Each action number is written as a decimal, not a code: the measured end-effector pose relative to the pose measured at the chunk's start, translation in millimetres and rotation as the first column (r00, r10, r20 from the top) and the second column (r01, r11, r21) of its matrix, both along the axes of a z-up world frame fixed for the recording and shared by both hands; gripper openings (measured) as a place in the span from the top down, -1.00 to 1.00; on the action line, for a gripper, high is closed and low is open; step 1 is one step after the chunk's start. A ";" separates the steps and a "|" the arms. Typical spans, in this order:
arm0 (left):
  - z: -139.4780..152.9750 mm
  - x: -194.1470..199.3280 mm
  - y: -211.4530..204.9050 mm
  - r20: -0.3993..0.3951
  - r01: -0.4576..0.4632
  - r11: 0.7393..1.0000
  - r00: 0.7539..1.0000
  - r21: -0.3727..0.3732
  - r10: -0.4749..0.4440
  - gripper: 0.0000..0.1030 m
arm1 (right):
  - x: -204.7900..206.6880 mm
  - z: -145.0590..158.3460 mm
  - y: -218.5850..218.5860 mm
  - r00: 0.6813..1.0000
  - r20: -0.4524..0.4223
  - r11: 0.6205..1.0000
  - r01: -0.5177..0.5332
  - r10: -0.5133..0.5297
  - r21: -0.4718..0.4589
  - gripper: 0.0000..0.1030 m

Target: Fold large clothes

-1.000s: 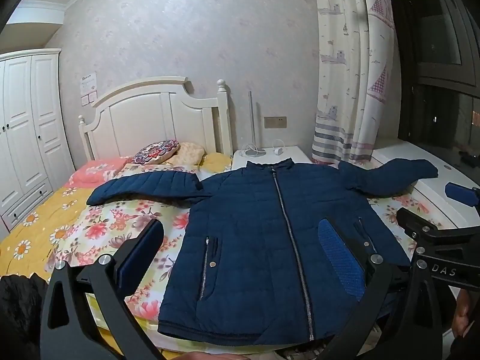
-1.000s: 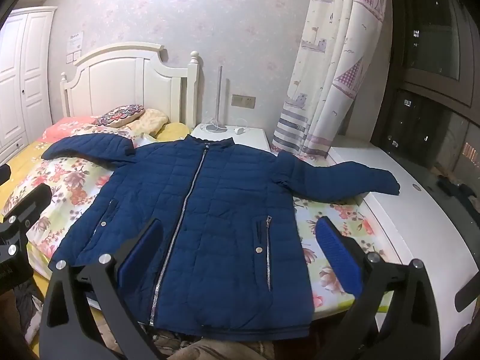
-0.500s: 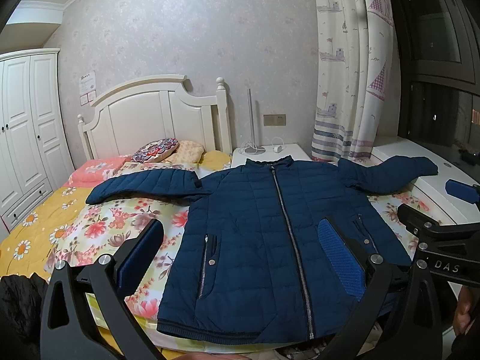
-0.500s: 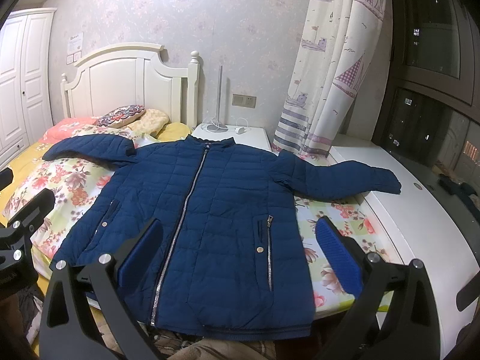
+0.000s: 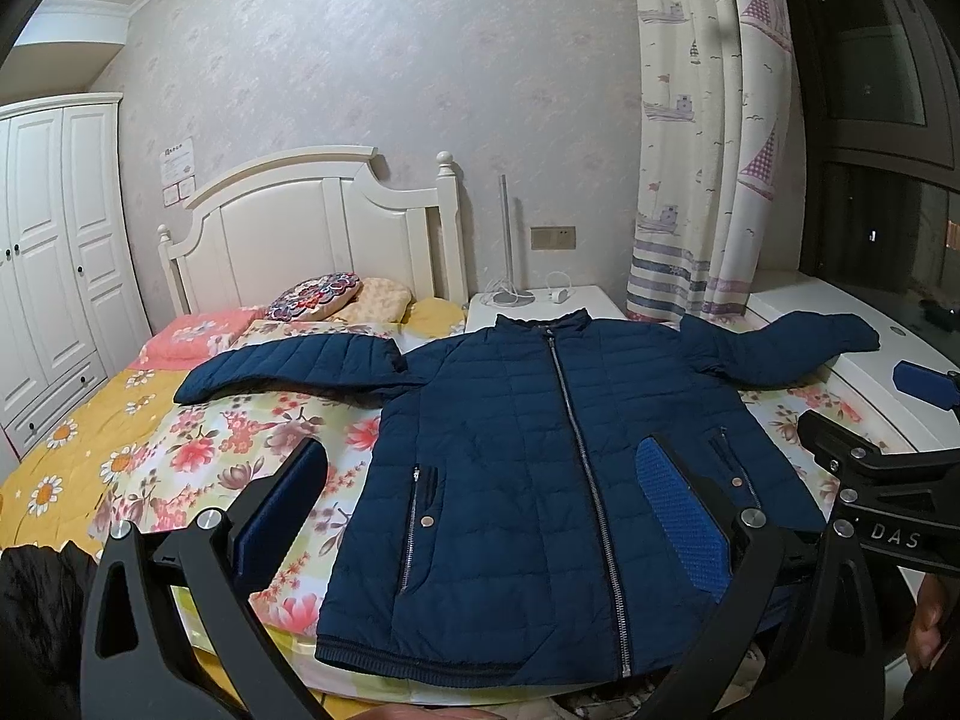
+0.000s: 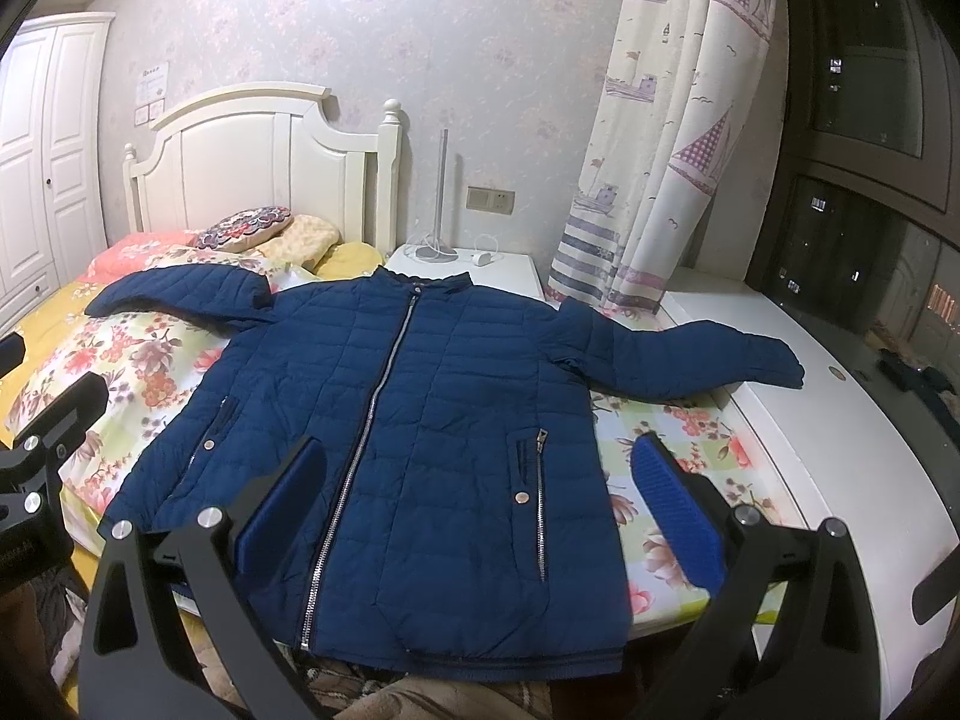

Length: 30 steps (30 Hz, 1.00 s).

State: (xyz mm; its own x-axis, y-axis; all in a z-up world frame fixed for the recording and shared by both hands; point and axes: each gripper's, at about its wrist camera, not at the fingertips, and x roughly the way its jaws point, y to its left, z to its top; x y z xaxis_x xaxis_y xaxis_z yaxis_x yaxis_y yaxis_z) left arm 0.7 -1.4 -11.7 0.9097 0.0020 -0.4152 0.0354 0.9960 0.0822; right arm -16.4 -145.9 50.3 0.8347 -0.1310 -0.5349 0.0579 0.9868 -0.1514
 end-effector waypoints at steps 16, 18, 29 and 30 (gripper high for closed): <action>-2.2 -0.7 2.4 -0.004 -0.002 1.000 1.000 -0.003 0.002 -0.91 | -0.4 -8.7 10.9 1.000 -0.001 1.000 -0.005 0.005 -0.001 -0.96; -2.8 -1.3 3.8 -0.005 -0.002 1.000 1.000 -0.004 0.001 -0.91 | 0.2 -7.0 8.5 1.000 -0.002 1.000 -0.004 0.004 0.000 -0.96; -3.1 -1.3 4.2 -0.005 -0.002 1.000 1.000 -0.005 0.002 -0.91 | 0.5 -7.1 9.4 1.000 -0.004 1.000 -0.005 0.005 0.000 -0.96; -2.5 -1.0 3.8 -0.004 -0.003 1.000 1.000 -0.004 0.003 -0.91 | 0.6 -6.8 9.1 1.000 -0.004 1.000 -0.004 0.004 0.000 -0.96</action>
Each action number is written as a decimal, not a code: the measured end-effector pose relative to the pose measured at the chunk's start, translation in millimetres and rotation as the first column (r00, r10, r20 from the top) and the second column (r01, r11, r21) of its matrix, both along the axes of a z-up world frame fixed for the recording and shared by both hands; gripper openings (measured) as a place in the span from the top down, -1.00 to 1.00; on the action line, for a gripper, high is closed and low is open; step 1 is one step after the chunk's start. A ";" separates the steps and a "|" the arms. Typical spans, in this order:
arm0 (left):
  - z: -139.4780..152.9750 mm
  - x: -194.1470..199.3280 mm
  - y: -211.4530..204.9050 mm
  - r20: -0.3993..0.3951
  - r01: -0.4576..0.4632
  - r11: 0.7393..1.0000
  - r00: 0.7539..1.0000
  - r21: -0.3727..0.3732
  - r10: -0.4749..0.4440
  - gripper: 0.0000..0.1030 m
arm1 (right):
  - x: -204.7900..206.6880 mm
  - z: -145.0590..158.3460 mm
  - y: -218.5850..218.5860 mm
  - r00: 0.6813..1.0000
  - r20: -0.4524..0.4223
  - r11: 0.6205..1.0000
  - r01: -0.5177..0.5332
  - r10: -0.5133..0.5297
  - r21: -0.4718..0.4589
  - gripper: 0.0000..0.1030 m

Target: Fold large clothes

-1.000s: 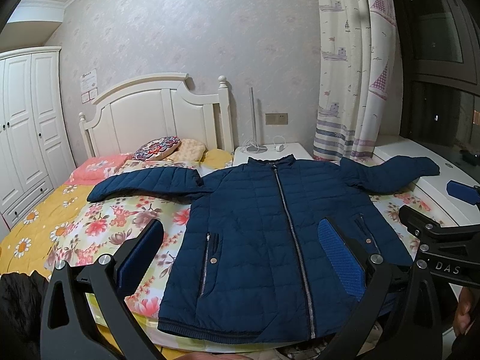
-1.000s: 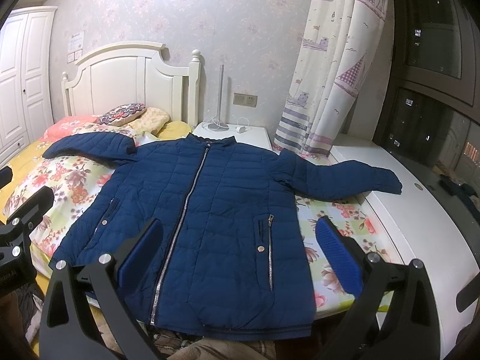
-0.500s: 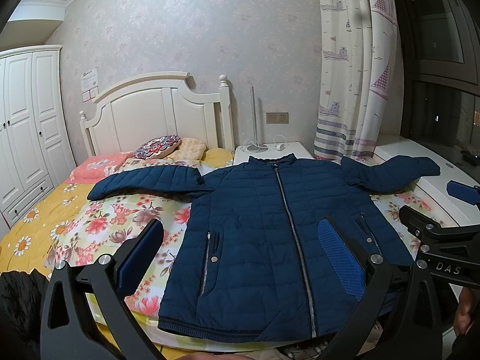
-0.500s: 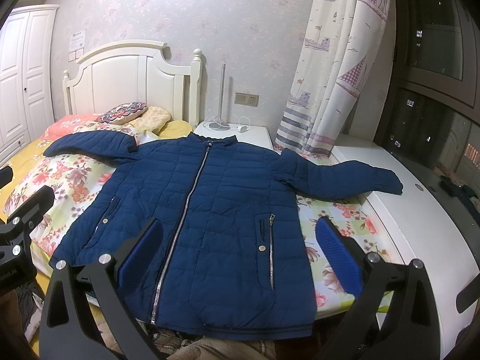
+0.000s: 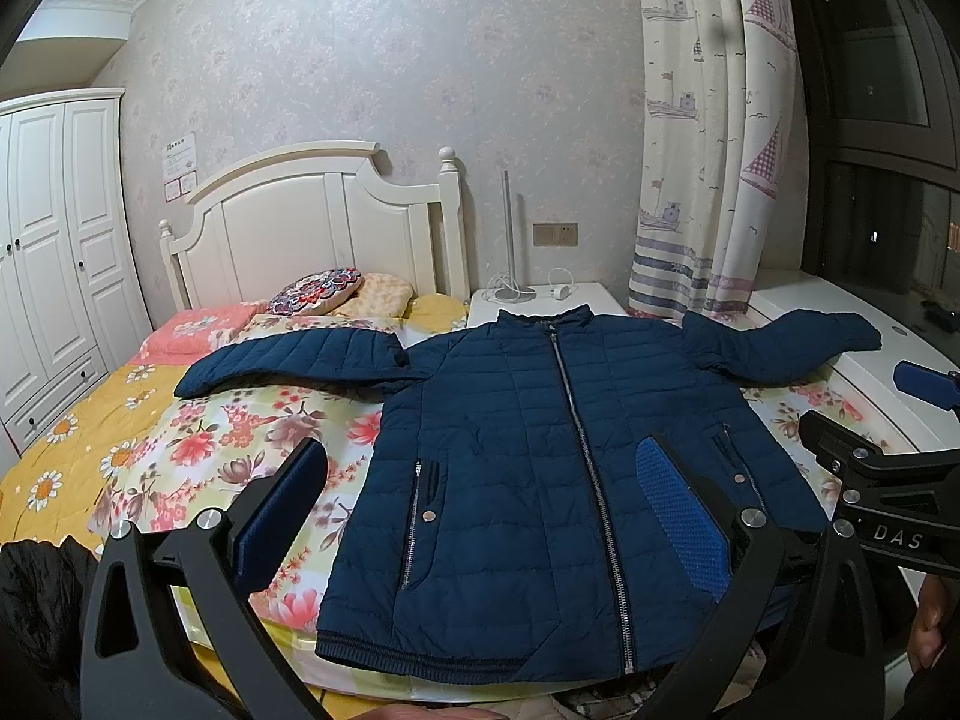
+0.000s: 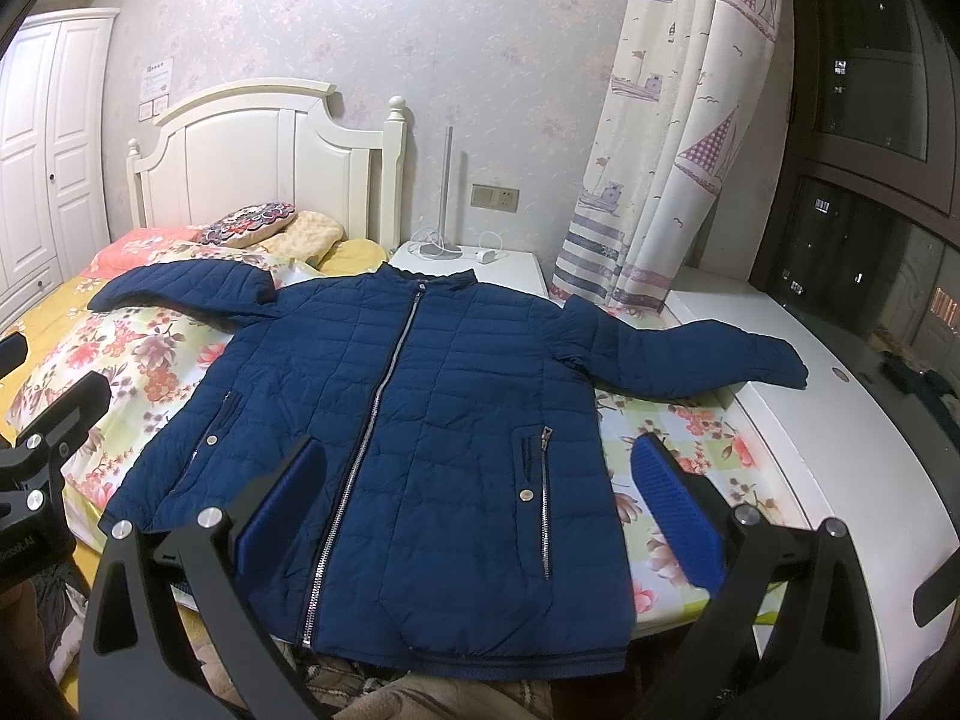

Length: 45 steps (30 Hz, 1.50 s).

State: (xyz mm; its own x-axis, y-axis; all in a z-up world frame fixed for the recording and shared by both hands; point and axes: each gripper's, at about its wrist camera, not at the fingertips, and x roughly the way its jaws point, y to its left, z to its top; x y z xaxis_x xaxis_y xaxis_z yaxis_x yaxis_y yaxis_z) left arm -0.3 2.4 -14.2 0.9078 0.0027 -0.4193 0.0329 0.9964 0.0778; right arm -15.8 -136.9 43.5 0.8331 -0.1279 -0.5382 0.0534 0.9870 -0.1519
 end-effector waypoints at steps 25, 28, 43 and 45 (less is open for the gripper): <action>-24.0 22.6 2.6 -0.041 0.005 1.000 0.999 -0.007 -0.005 -0.91 | 18.6 -30.9 -6.4 0.999 -0.040 1.000 -0.002 0.003 0.013 -0.96; -47.3 64.0 0.0 -0.112 0.019 1.000 0.994 -0.009 -0.020 -0.91 | 44.9 -56.6 -20.7 0.994 -0.111 0.999 -0.005 0.009 0.039 -0.96; -167.8 355.4 30.8 -0.454 -0.087 0.995 0.886 0.042 0.096 -0.91 | 225.8 -157.9 -302.5 0.864 -0.255 0.775 0.502 -0.434 0.384 -0.96; -180.1 372.7 35.0 -0.484 -0.089 0.995 0.870 0.037 0.096 -0.91 | 245.4 -159.8 -329.1 0.843 -0.245 0.753 0.539 -0.480 0.377 -0.96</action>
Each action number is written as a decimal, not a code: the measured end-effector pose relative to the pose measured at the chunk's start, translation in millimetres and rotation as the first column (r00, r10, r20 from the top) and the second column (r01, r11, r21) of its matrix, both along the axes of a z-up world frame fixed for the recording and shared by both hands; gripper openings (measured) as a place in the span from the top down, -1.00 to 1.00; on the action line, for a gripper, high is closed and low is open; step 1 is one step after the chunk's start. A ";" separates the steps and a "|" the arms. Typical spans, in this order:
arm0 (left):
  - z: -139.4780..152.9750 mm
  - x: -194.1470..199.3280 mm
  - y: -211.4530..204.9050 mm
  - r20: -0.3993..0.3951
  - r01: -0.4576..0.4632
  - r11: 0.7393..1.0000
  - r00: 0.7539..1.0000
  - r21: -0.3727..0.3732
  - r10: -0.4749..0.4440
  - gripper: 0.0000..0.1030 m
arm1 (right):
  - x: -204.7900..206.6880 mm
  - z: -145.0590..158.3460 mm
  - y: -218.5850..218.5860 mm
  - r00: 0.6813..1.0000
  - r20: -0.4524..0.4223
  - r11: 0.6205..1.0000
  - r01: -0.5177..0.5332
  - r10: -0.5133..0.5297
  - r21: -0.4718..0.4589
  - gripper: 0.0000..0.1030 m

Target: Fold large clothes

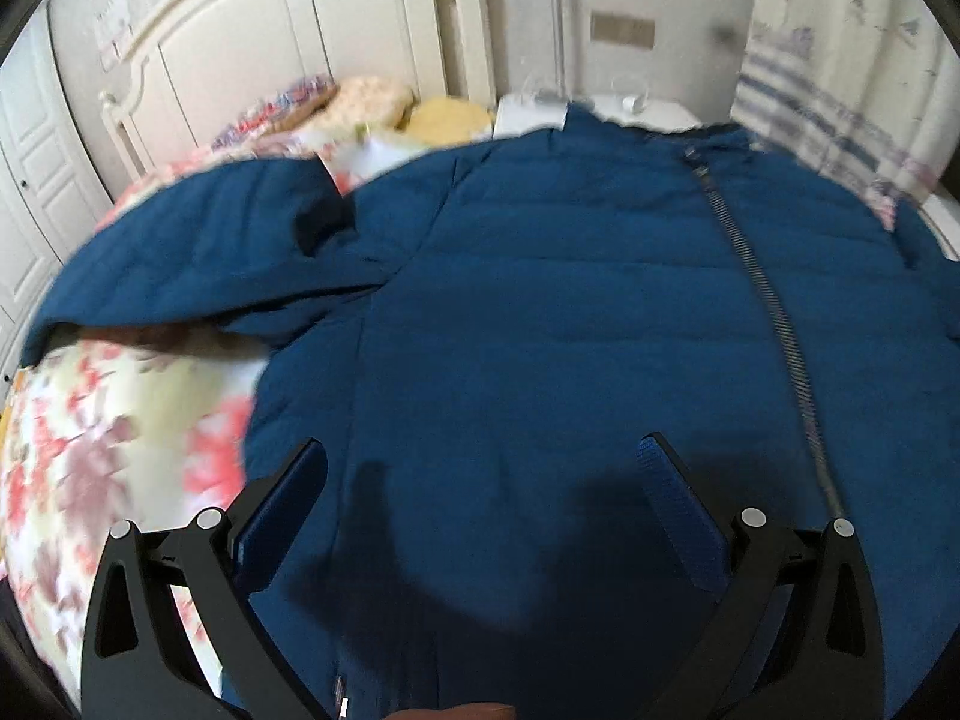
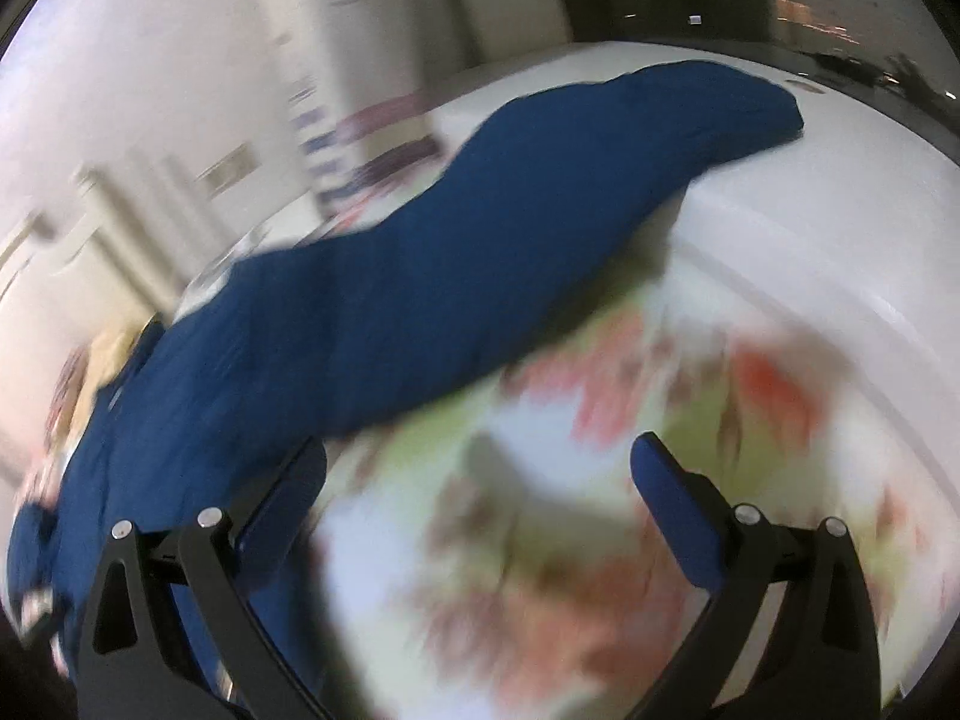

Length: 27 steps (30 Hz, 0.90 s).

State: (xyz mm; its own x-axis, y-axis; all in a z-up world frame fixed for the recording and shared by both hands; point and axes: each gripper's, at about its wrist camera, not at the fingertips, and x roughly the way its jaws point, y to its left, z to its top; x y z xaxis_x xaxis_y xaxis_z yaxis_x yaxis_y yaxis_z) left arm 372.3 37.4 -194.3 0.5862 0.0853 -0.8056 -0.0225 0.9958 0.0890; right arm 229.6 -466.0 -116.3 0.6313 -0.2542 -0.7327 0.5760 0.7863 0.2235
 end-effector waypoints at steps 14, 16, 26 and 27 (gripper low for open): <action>-16.9 10.6 2.1 -0.004 -0.010 0.998 1.000 -0.056 0.010 -0.91 | 77.1 36.5 -31.7 0.991 0.117 0.979 0.081 -0.060 -0.187 0.76; -16.6 10.7 1.3 -0.001 -0.013 0.999 1.000 -0.053 0.013 -0.91 | 90.7 60.9 12.9 0.986 0.156 0.958 -0.017 0.065 -0.287 0.82; -16.5 10.5 3.2 0.000 -0.012 0.998 1.000 -0.060 0.012 -0.91 | 144.3 37.2 286.0 0.722 -0.090 0.624 -0.648 0.687 -0.437 0.78; -16.4 10.8 3.3 0.000 -0.012 0.998 1.000 -0.061 0.012 -0.91 | 152.5 16.7 305.2 0.685 -0.169 0.586 -0.705 0.709 -0.399 0.71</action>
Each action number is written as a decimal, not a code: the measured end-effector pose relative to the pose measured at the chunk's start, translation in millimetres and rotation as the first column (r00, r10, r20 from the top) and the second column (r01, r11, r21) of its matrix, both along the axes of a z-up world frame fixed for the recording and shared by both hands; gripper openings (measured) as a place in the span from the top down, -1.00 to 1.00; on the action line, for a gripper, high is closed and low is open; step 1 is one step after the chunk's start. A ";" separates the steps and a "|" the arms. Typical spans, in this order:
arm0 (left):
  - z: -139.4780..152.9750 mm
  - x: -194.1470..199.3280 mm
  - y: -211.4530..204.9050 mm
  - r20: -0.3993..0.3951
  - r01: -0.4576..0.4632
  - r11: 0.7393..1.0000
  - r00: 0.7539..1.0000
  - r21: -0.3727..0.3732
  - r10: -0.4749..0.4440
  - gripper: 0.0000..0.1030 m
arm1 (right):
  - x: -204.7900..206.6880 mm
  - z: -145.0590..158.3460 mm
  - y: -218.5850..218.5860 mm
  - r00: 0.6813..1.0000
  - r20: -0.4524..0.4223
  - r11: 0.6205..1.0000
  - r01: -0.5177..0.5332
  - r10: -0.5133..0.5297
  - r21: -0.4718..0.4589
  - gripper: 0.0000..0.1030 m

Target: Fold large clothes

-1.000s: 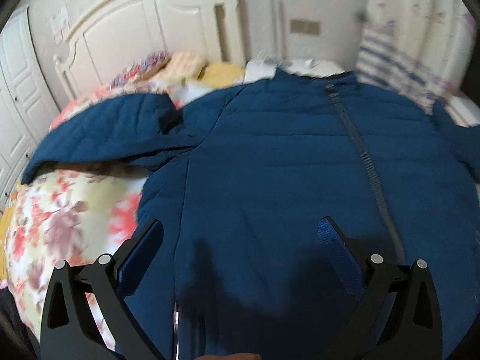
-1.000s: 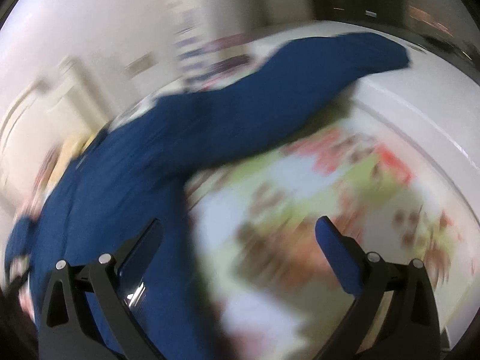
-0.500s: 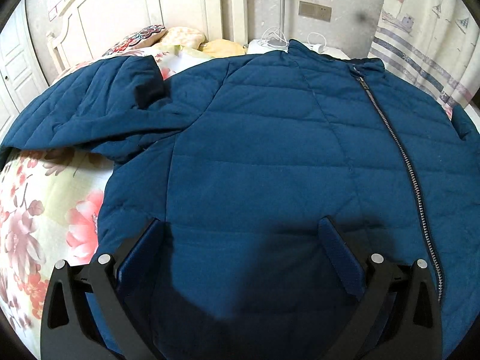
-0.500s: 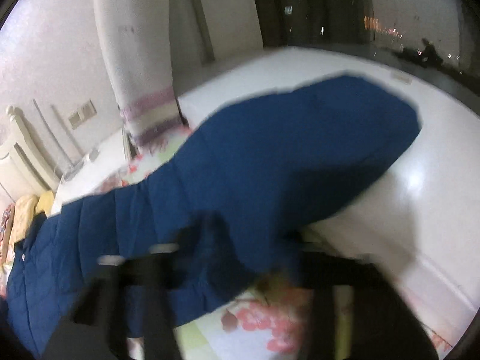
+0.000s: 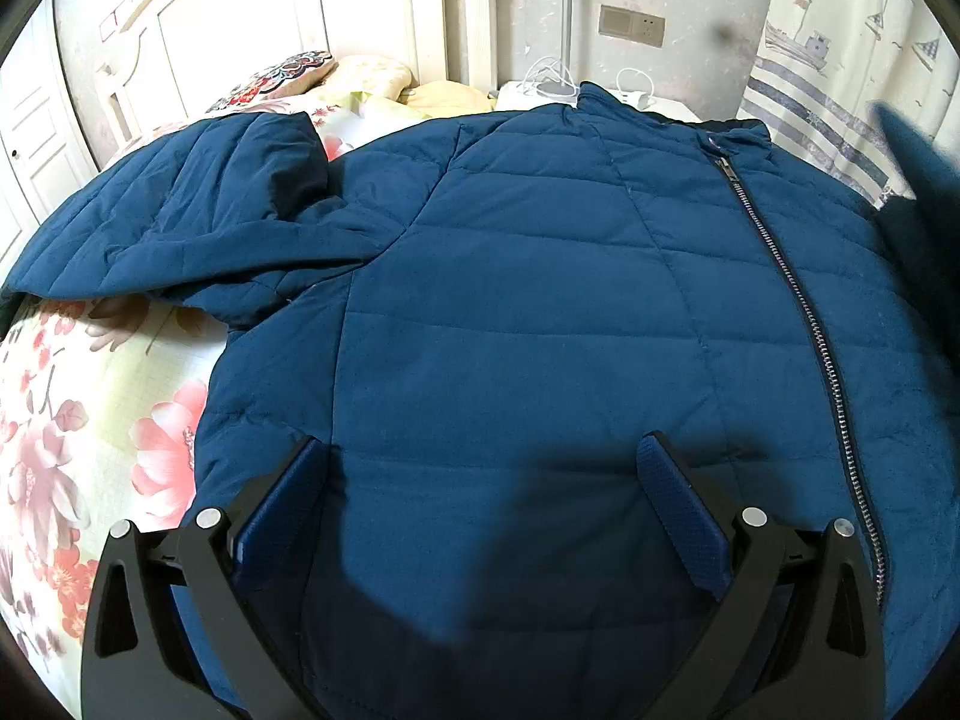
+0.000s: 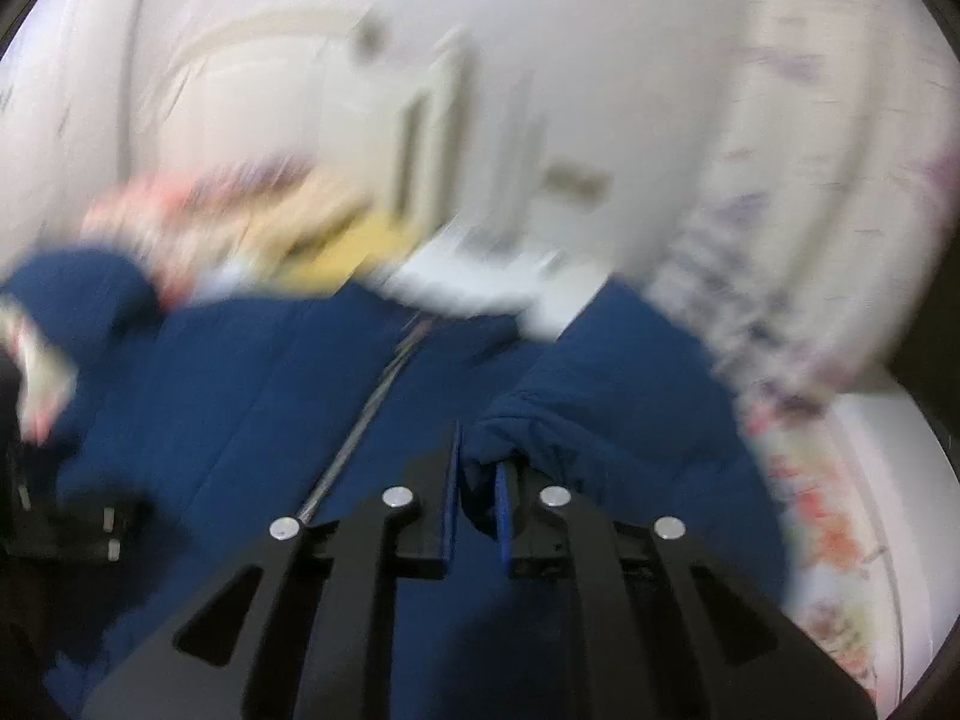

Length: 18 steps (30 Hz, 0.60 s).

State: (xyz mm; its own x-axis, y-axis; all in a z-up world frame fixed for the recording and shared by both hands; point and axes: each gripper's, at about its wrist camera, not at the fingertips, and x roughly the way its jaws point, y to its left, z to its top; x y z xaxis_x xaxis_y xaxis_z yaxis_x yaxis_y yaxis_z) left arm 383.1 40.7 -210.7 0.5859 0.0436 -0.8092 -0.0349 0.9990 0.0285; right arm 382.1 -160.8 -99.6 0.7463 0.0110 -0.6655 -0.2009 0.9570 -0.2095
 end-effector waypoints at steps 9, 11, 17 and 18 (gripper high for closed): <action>-0.2 -0.2 -0.1 0.001 0.001 1.000 1.000 -0.001 -0.001 -0.91 | -16.5 -22.3 -14.8 0.955 -0.294 0.988 0.015 0.031 0.152 -0.41; 0.0 0.1 0.1 0.003 0.001 1.000 1.000 -0.006 -0.001 -0.91 | -52.2 -0.6 -39.5 0.965 -0.252 0.968 -0.006 0.072 0.252 -0.41; 11.9 -9.1 -17.8 0.055 0.073 0.996 0.996 0.047 -0.076 -0.91 | -121.4 0.2 -147.4 0.963 -0.231 0.897 0.220 -0.137 0.384 -0.41; 22.1 -16.4 -35.4 0.098 0.133 0.988 0.985 0.083 -0.141 -0.91 | -127.8 -8.2 -158.6 0.952 -0.255 0.884 0.261 -0.169 0.388 -0.41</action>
State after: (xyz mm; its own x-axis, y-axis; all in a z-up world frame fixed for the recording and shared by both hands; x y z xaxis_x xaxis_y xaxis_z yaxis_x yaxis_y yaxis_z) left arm 366.7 5.3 -188.5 0.6707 0.0164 -0.7416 0.0954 0.9895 0.1082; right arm 254.3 -319.3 -107.8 0.6068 0.1741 -0.7756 0.0248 0.9711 0.2374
